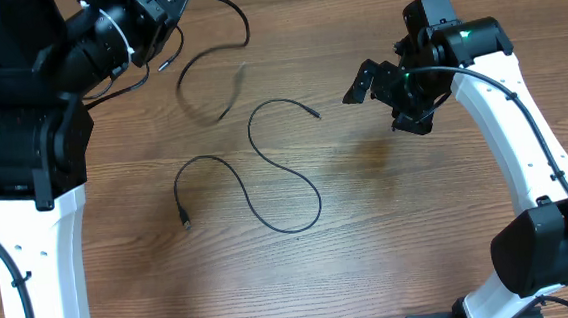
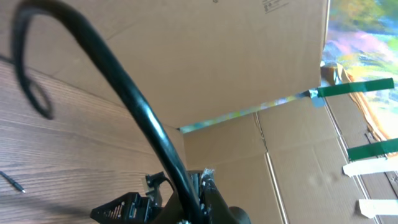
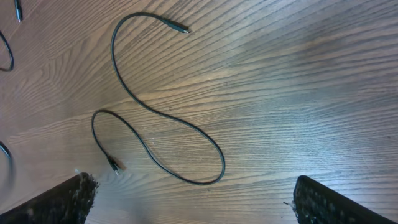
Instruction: Untangle cables
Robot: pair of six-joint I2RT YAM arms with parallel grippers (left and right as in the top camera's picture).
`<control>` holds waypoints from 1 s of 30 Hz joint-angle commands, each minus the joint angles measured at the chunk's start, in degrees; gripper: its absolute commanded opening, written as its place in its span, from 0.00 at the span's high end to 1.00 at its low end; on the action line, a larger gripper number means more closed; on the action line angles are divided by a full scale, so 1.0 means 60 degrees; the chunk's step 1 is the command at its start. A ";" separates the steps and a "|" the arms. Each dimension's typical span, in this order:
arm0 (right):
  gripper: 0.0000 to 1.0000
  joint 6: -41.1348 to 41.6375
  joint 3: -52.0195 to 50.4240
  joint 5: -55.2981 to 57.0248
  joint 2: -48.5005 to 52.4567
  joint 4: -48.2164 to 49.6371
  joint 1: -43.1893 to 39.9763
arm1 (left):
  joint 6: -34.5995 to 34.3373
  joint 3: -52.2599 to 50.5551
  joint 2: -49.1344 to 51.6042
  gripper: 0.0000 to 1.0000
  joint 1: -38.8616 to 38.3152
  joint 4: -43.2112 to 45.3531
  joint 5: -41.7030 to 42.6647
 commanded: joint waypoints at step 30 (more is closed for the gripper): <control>0.00 -0.0044 0.0153 0.0022 -0.0109 0.0022 -0.0011 | 0.3541 0.0062 0.3195 0.96 0.5650 -0.0605 -0.8032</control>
